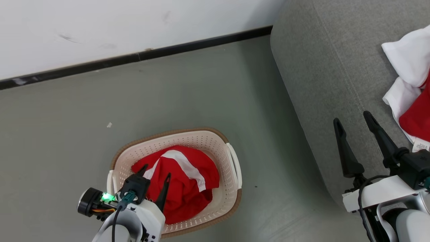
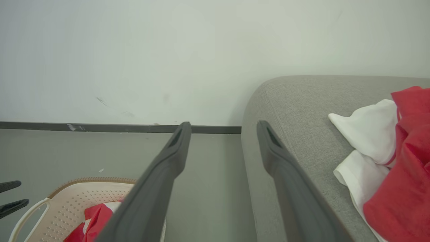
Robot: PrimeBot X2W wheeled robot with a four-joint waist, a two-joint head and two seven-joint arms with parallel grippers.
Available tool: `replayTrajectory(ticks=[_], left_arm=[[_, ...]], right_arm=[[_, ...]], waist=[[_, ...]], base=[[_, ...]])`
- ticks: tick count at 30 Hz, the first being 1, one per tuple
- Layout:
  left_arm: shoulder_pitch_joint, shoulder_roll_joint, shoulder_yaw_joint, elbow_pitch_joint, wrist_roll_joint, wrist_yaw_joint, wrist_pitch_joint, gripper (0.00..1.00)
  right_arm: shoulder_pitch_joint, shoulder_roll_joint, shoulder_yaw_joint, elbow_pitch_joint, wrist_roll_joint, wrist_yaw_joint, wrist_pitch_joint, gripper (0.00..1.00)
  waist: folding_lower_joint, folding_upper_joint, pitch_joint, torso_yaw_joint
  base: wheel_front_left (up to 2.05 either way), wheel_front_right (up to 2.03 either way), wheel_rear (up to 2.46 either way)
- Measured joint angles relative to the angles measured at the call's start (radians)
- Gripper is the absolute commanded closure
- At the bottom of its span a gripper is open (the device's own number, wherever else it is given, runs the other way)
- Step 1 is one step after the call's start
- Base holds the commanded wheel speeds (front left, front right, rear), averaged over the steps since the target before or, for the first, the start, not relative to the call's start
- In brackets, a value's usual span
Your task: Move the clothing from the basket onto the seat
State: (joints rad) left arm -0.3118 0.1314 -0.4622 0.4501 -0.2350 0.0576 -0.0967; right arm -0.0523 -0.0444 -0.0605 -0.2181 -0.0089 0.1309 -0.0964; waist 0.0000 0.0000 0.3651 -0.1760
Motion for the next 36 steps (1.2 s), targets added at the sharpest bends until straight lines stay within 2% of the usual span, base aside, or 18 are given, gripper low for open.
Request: replayTrajectory(ticks=[10, 36], left_arm=[[-0.073, 0.007, -0.017, 0.094, 0.037, -0.017, 0.0, 0.0], [-0.211, 0.013, 0.008, 0.254, 0.045, -0.016, -0.028, 0.0]], right_arm=[[-0.044, 0.002, -0.001, -0.002, 0.011, 0.0, -0.02, 0.0], [-0.171, 0.004, 0.035, 0.028, 0.063, 0.0, -0.082, 0.0]], waist=[[0.0, 0.0, 0.096, -0.04], [0.0, 0.0, 0.305, -0.143]], base=[[0.0, 0.0, 0.0], [0.0, 0.0, 0.0]])
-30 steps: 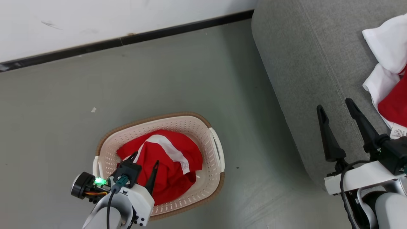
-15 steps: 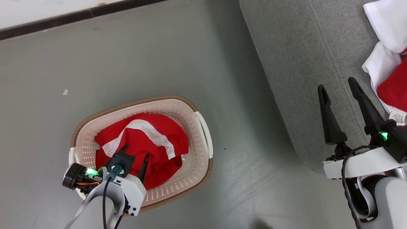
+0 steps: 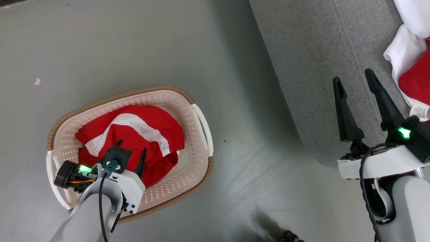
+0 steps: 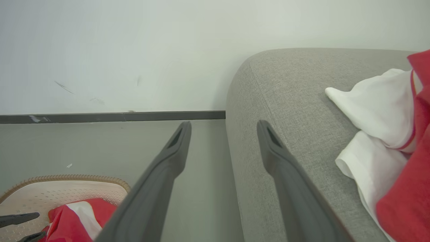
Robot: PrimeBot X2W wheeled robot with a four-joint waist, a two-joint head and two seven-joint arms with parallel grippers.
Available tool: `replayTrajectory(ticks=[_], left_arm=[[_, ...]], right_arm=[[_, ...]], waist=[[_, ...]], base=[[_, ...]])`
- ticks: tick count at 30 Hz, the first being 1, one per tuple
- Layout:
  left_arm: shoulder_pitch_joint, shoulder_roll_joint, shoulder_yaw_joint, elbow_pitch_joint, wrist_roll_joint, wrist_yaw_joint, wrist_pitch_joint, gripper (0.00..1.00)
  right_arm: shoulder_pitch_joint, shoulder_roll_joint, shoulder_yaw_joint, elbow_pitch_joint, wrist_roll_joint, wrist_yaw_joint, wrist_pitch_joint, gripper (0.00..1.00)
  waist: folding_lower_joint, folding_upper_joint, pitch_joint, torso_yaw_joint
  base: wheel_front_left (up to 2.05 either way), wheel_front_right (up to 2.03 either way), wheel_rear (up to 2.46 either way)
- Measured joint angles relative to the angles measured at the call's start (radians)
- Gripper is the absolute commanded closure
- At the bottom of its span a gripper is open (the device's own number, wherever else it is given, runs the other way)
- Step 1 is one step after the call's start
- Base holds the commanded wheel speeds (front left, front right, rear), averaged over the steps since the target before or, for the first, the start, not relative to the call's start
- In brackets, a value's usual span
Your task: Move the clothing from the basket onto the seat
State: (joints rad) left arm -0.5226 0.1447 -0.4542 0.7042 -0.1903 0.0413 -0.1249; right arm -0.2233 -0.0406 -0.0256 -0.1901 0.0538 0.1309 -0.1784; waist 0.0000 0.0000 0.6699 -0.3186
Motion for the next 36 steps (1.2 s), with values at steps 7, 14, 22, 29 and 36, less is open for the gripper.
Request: replayTrajectory(ticks=[7, 14, 22, 29, 36], left_arm=[[-0.033, 0.0, 0.009, 0.029, -0.002, 0.0, -0.007, 0.0], [-0.071, 0.006, 0.019, 0.06, -0.002, 0.0, -0.01, 0.0], [-0.108, 0.027, 0.052, 0.12, -0.005, 0.032, -0.005, 0.0], [-0.116, 0.036, 0.078, 0.158, -0.022, 0.061, 0.001, 0.0], [-0.148, 0.003, 0.089, 0.182, -0.059, 0.051, 0.002, 0.0]], right_arm=[[-0.016, 0.0, 0.009, 0.01, 0.021, 0.0, -0.017, 0.0], [-0.063, 0.001, 0.012, 0.032, 0.031, 0.0, -0.029, 0.0], [-0.087, 0.001, 0.02, 0.046, 0.049, 0.0, -0.042, 0.0], [-0.115, 0.001, 0.022, 0.069, 0.054, 0.0, -0.052, 0.0], [-0.136, 0.001, 0.031, 0.079, 0.06, 0.0, -0.061, 0.0]], waist=[[0.0, 0.0, 0.049, -0.021], [0.0001, 0.0, 0.093, -0.039], [0.0, 0.0, 0.133, -0.055], [0.0, 0.0, 0.158, -0.062], [0.0, 0.0, 0.175, -0.064]], base=[[0.0, 0.0, 0.0], [0.0, 0.0, 0.0], [0.0, 0.0, 0.0], [0.0, 0.0, 0.0], [0.0, 0.0, 0.0]])
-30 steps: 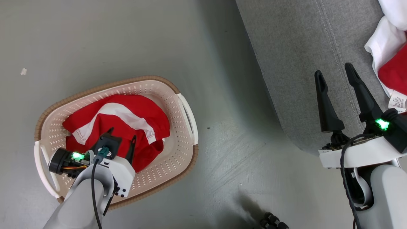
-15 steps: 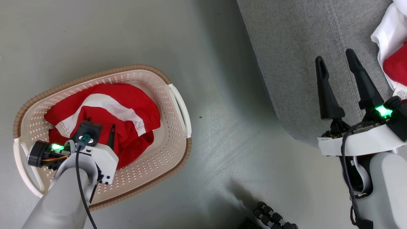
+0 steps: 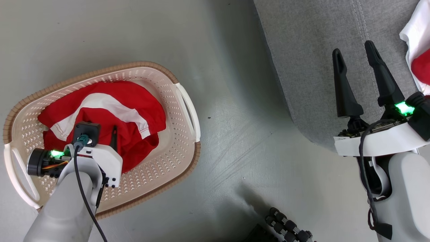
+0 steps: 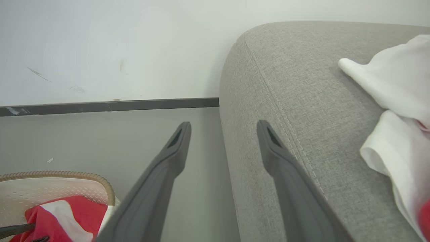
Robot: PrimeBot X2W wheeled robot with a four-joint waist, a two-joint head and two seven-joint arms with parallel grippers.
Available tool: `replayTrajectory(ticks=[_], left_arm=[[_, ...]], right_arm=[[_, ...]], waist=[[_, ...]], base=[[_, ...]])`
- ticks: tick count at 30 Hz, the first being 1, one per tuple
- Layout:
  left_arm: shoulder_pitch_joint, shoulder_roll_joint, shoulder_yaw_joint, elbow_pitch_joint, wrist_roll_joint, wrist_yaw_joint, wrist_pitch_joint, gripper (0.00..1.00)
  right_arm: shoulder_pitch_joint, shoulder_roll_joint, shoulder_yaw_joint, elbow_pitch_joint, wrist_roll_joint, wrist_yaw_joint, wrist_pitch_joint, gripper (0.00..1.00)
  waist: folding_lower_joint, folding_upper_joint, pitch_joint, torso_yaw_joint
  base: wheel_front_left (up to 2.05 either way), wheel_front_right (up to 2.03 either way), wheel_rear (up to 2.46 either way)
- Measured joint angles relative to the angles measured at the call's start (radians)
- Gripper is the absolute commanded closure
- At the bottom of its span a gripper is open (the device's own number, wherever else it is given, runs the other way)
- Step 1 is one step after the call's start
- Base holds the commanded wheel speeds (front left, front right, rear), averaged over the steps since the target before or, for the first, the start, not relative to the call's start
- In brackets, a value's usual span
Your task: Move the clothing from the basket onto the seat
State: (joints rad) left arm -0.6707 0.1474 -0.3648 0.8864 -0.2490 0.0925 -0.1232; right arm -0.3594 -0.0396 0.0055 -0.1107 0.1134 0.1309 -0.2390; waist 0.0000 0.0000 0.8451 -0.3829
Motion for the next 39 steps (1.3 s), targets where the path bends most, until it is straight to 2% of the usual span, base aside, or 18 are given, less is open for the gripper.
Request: replayTrajectory(ticks=[10, 11, 12, 13, 14, 25, 39], left_arm=[[-0.051, 0.002, -0.001, 0.048, -0.002, -0.007, 0.01, 0.0], [-0.057, 0.006, -0.001, 0.055, 0.0, -0.005, 0.014, 0.17], [-0.057, 0.006, -0.001, 0.055, 0.0, -0.005, 0.014, 0.44], [-0.061, 0.009, -0.001, 0.062, 0.003, -0.002, 0.017, 0.58], [-0.064, 0.014, -0.001, 0.075, 0.004, -0.002, 0.017, 0.99], [-0.081, -0.01, -0.004, 0.093, 0.003, -0.008, -0.018, 1.0], [-0.082, 0.003, -0.043, 0.033, 0.025, -0.057, -0.099, 1.0]], right_arm=[[-0.01, 0.0, 0.007, 0.018, -0.001, 0.0, -0.003, 0.0], [-0.015, 0.0, 0.007, 0.019, -0.001, 0.0, -0.005, 0.0], [-0.015, 0.0, 0.007, 0.019, -0.001, 0.0, -0.005, 0.0], [-0.018, 0.0, 0.007, 0.019, -0.002, 0.0, -0.007, 0.0], [-0.018, 0.0, 0.008, 0.021, -0.002, 0.0, -0.007, 0.0], [-0.02, 0.0, 0.006, 0.033, -0.011, 0.0, -0.009, 0.0], [-0.093, 0.0, 0.049, 0.078, -0.048, 0.0, -0.012, 0.0]], waist=[[-0.0001, 0.0, 0.018, -0.004], [0.0, 0.0, 0.019, -0.004], [0.0, 0.0, 0.019, -0.004], [0.0, 0.0, 0.02, -0.004], [0.0, 0.0, 0.022, -0.004], [0.0, 0.0, 0.019, 0.005], [0.0, 0.0, -0.021, 0.052]], base=[[0.0, 0.0, 0.0], [0.0, 0.0, 0.0], [0.0, 0.0, 0.0], [0.0, 0.0, 0.0], [0.0, 0.0, 0.0], [0.0, 0.0, 0.0], [0.0, 0.0, 0.0]])
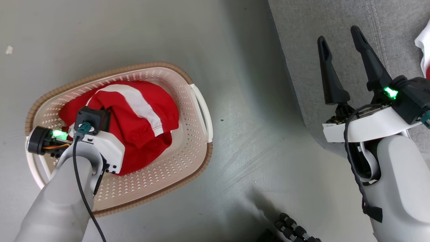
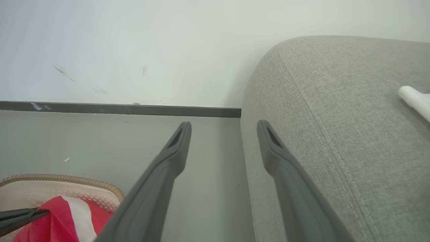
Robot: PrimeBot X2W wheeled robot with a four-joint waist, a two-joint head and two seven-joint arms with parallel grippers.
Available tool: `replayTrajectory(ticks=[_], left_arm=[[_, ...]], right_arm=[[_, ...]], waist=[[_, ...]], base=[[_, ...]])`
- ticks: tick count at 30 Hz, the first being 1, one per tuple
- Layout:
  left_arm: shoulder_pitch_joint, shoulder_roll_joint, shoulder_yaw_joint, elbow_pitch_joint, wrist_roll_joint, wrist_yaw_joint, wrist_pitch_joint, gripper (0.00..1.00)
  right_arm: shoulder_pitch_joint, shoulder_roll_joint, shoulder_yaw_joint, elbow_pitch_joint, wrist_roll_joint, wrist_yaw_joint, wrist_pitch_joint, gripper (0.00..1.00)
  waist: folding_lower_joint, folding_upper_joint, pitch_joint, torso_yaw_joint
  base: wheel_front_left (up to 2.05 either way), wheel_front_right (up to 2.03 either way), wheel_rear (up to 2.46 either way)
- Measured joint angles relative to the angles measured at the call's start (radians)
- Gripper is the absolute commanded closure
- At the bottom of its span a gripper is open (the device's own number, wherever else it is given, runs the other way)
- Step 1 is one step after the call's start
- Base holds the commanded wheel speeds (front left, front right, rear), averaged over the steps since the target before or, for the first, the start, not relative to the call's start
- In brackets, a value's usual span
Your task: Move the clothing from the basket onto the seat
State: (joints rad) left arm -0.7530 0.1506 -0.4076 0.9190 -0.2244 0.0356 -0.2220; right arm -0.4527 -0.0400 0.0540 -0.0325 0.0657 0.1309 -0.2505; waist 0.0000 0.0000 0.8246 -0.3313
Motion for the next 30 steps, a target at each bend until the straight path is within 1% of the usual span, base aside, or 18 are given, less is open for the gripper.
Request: replayTrajectory(ticks=[2, 4, 9, 18, 22, 25, 30], left_arm=[[0.0, 0.0, -0.007, -0.019, 0.012, -0.005, -0.005, 1.0], [0.0, -0.001, -0.014, -0.04, 0.016, -0.024, -0.01, 1.0], [0.002, -0.002, -0.014, -0.1, 0.015, -0.031, -0.021, 1.0], [0.051, -0.006, 0.058, -0.244, -0.048, -0.036, -0.03, 1.0], [0.073, 0.002, 0.092, -0.356, -0.054, -0.035, -0.03, 1.0], [0.09, 0.001, 0.119, -0.437, -0.081, -0.04, -0.03, 1.0], [0.14, 0.009, 0.143, -0.538, -0.089, -0.04, -0.03, 1.0]], right_arm=[[-0.01, 0.0, 0.003, 0.007, -0.006, 0.0, -0.003, 0.0], [-0.015, 0.0, 0.007, 0.012, -0.009, 0.0, -0.005, 0.0], [-0.031, -0.001, 0.009, 0.022, -0.033, 0.0, -0.005, 0.0], [-0.031, -0.008, 0.013, 0.064, -0.059, 0.0, -0.005, 0.0], [-0.031, -0.023, 0.018, 0.077, -0.063, 0.0, -0.005, 0.0], [-0.031, -0.03, 0.025, 0.082, -0.067, 0.0, -0.005, 0.0], [-0.031, -0.039, 0.035, 0.098, -0.067, 0.0, -0.005, 0.0]], waist=[[0.0, 0.0, -0.009, 0.009], [0.0, 0.0, -0.02, 0.018], [0.0, 0.0, -0.051, 0.04], [0.0, 0.0, -0.121, 0.085], [0.0, 0.0, -0.158, 0.107], [0.0, 0.0, -0.187, 0.123], [0.0, 0.0, -0.241, 0.151]], base=[[0.0, 0.0, 0.0], [0.0, 0.0, 0.0], [0.0, 0.0, 0.0], [0.0, 0.0, 0.0], [0.0, 0.0, 0.0], [0.0, 0.0, 0.0], [0.0, 0.0, 0.0]])
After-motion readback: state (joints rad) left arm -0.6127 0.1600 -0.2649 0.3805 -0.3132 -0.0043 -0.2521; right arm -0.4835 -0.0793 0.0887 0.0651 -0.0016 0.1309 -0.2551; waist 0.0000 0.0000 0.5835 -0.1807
